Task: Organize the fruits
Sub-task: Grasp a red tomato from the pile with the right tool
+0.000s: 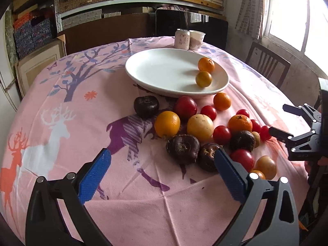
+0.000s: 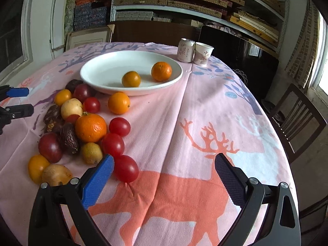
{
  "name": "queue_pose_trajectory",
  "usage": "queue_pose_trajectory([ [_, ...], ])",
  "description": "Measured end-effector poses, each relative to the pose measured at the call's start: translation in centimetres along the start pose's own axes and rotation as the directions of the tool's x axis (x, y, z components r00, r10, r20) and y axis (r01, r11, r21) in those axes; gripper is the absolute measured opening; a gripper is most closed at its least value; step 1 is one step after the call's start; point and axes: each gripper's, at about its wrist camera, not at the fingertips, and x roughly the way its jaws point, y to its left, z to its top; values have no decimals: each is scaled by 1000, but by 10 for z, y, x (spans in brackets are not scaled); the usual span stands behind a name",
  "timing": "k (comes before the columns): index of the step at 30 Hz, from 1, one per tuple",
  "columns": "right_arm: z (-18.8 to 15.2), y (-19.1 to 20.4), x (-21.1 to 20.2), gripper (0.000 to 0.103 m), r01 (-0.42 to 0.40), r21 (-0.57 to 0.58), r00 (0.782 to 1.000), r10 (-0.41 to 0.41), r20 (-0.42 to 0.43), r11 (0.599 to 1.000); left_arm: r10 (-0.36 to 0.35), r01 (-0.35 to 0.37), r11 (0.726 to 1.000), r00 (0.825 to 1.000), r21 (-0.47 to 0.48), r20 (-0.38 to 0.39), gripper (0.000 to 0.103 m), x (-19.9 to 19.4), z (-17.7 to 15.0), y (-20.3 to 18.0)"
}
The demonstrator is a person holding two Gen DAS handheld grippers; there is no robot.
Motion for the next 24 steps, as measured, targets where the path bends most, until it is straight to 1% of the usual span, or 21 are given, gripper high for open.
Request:
queue_pose_trajectory([
  [2, -1, 7, 0, 99, 7, -29, 1000, -7, 2, 1000, -19, 19, 1000, 1000, -6, -19, 98, 4, -2, -1],
  [4, -3, 15, -6, 99, 60, -63, 998, -58, 30, 996, -27, 27, 1000, 999, -4, -44, 98, 8, -2, -3],
  [6, -5, 22, -6, 99, 104, -95, 994, -102, 31, 990, -30, 30, 1000, 998, -10, -49, 98, 8, -3, -3],
  [7, -6, 24, -5, 99, 105, -104, 994, -103, 24, 989, -34, 33, 999, 998, -12, -46, 98, 8, -3, -4],
  [10, -10, 29, -1, 99, 50, -127, 999, -52, -9, 991, -42, 42, 999, 998, -13, -49, 98, 9, -3, -4],
  [14, -10, 37, 5, 99, 20, -171, 998, -29, -48, 985, 4, -4, 1000, 998, 3, -69, 98, 17, -3, -5],
  [15, -9, 36, 5, 96, 9, -164, 999, -17, -47, 986, 13, -13, 1000, 997, 7, -79, 98, 20, -4, -5],
  [16, -9, 34, 6, 89, -25, -154, 998, 17, -56, 988, 15, -14, 1000, 996, 11, -89, 98, 22, -5, -6],
  [17, -8, 31, 6, 53, -84, -130, 995, 76, -63, 988, -3, 5, 1000, 995, 16, -105, 98, 26, -6, -6],
  [18, -9, 26, 7, 26, -144, -79, 988, 138, -73, 986, -35, 38, 999, 991, 16, -126, 98, 30, -7, -7],
  [20, -10, 19, 8, 25, -165, 9, 983, 165, -75, 986, -106, 107, 994, 981, -1, -160, 99, 38, -9, -7],
  [22, -13, 14, 5, 24, -203, 60, 976, 207, -61, 977, -114, 115, 993, 983, 1, -145, 99, 38, -10, -6],
  [24, -18, 8, 4, 24, -233, 131, 969, 241, -46, 964, -145, 144, 989, 981, -14, -133, 99, 35, -9, -5],
])
